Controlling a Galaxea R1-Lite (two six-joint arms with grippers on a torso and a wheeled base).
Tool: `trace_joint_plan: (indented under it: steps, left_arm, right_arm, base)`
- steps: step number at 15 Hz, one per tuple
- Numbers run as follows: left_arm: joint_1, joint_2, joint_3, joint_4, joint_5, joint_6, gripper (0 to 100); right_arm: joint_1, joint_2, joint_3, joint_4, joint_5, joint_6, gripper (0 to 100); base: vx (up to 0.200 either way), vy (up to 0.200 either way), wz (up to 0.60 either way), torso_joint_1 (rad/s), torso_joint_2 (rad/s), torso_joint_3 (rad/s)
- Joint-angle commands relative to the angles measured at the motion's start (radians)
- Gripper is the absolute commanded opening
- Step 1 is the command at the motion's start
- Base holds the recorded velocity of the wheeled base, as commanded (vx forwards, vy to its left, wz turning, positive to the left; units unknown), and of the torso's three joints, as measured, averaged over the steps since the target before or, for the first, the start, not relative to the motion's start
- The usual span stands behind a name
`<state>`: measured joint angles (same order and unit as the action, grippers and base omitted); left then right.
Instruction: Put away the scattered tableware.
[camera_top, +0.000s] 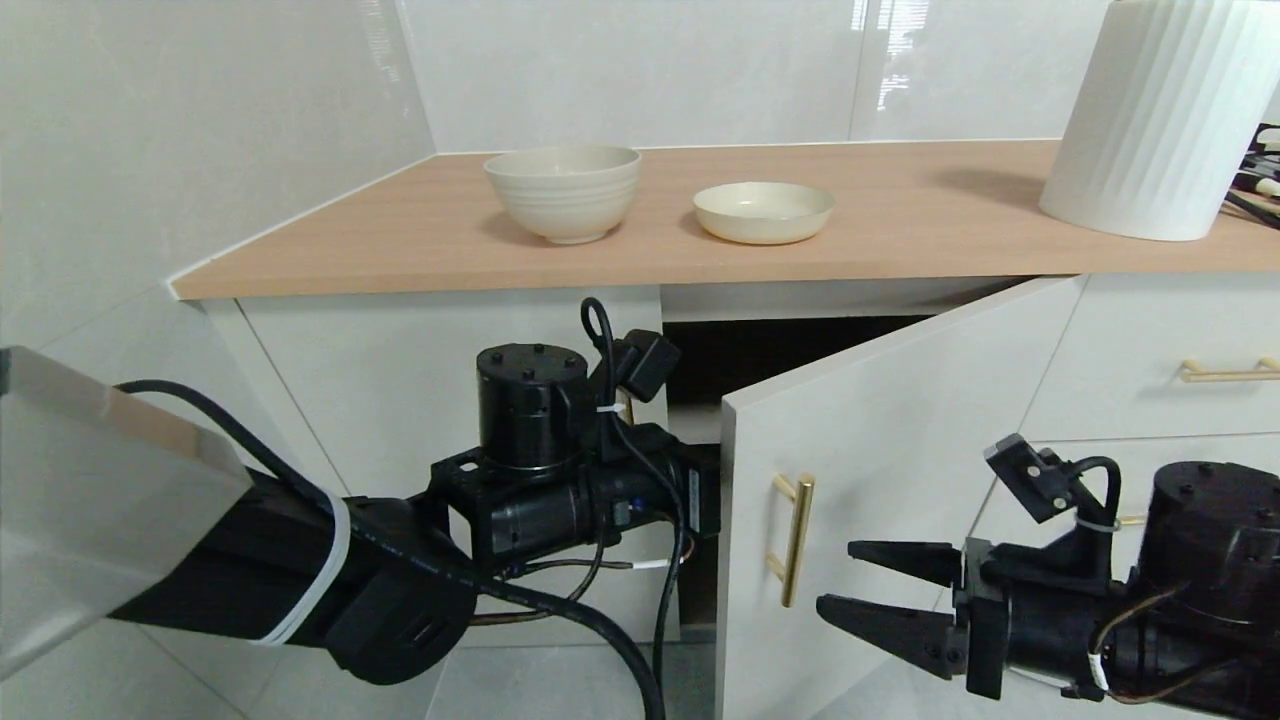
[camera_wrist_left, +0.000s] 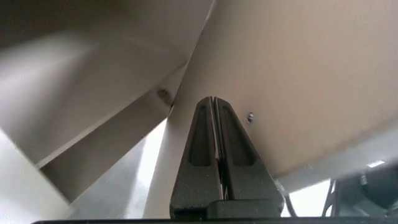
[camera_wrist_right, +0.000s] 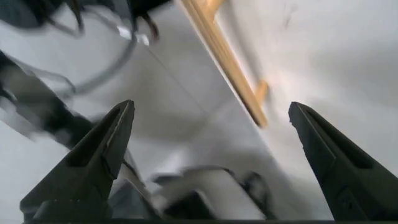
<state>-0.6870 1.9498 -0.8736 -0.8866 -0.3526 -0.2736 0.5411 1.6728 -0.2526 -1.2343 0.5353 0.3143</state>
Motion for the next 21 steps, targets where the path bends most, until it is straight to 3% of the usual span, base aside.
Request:
trace_joint_plan:
  steps: [1, 3, 4, 5, 6, 10, 15, 18, 21]
  left_arm:
    - [-0.006, -0.008, 0.058, -0.060, 0.000, -0.024, 0]
    - [-0.008, -0.032, 0.116, -0.149, -0.009, -0.052, 0]
    - [-0.023, -0.038, 0.119, -0.149, -0.014, -0.052, 0]
    - [-0.025, -0.035, 0.117, -0.147, -0.016, -0.053, 0]
    - [-0.028, -0.014, 0.102, -0.147, -0.019, -0.053, 0]
    - [-0.052, 0.014, 0.081, -0.146, -0.019, -0.053, 0]
    - [-0.086, 0.028, 0.019, -0.063, -0.011, -0.055, 0]
    - [-0.111, 0.028, -0.030, -0.002, -0.009, -0.053, 0]
    - [-0.134, 0.026, -0.059, 0.041, 0.000, -0.053, 0]
  right_arm:
    - [-0.033, -0.070, 0.062, 0.035, -0.052, -0.063, 100]
    - [-0.038, -0.156, 0.084, 0.154, -0.236, -0.123, 100]
    - [-0.036, -0.194, 0.067, 0.231, -0.347, -0.158, 100]
    - [-0.035, -0.211, 0.052, 0.266, -0.390, -0.164, 100]
    - [-0.021, -0.295, 0.018, 0.386, -0.423, -0.164, 100]
    - [-0.020, -0.438, -0.063, 0.633, -0.385, -0.164, 100]
    - [-0.020, -0.455, -0.067, 0.644, -0.377, -0.164, 100]
    - [-0.020, -0.475, -0.067, 0.647, -0.377, -0.164, 100]
    - [-0.020, -0.498, -0.067, 0.647, -0.379, -0.165, 100]
  base:
    - [0.000, 0.000, 0.00, 0.000, 0.00, 0.000]
    - [0.000, 0.000, 0.00, 0.000, 0.00, 0.000]
    - [0.000, 0.000, 0.00, 0.000, 0.00, 0.000]
    - [0.000, 0.000, 0.00, 0.000, 0.00, 0.000]
    - [0.000, 0.000, 0.00, 0.000, 0.00, 0.000]
    - [0.000, 0.000, 0.00, 0.000, 0.00, 0.000]
    - [0.000, 0.000, 0.00, 0.000, 0.00, 0.000]
    - [-0.200, 0.000, 0.00, -0.001, 0.01, 0.004]
    - [0.000, 0.000, 0.00, 0.000, 0.00, 0.000]
